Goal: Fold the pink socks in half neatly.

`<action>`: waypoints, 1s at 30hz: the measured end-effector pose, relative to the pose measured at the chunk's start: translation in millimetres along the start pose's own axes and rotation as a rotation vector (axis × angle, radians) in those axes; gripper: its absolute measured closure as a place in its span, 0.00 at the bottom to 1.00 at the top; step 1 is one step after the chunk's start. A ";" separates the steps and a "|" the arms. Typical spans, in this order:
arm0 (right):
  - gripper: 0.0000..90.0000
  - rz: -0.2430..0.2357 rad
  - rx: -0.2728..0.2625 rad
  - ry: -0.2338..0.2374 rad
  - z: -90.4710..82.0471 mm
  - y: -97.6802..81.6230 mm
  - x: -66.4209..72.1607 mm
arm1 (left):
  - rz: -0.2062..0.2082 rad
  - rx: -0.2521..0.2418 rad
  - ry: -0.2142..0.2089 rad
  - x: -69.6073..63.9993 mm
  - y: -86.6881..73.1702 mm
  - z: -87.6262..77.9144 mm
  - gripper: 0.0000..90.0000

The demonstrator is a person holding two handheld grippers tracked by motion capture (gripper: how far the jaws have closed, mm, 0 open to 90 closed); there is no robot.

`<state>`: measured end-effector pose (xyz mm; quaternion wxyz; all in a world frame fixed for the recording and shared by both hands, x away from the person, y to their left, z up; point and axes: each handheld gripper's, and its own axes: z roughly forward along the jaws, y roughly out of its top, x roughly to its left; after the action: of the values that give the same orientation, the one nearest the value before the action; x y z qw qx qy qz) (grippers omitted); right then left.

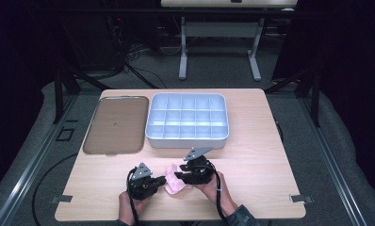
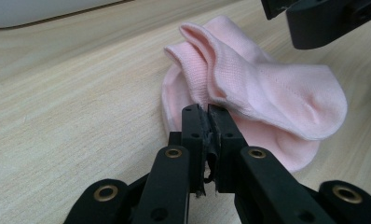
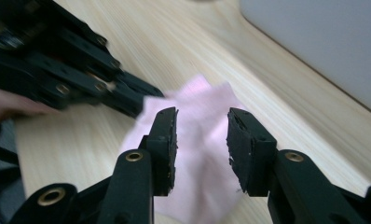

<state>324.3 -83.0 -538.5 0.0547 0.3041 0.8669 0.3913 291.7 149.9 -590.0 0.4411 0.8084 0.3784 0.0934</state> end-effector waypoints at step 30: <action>1.00 -0.083 0.040 -0.010 14.7 -10.4 10.5 | -0.004 0.000 -0.004 0.4 0.0 0.1 0.95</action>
<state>315.6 -72.8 -554.6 0.0693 0.2709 0.8860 0.3698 292.0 150.1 -590.1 0.4422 0.8077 0.3792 0.0911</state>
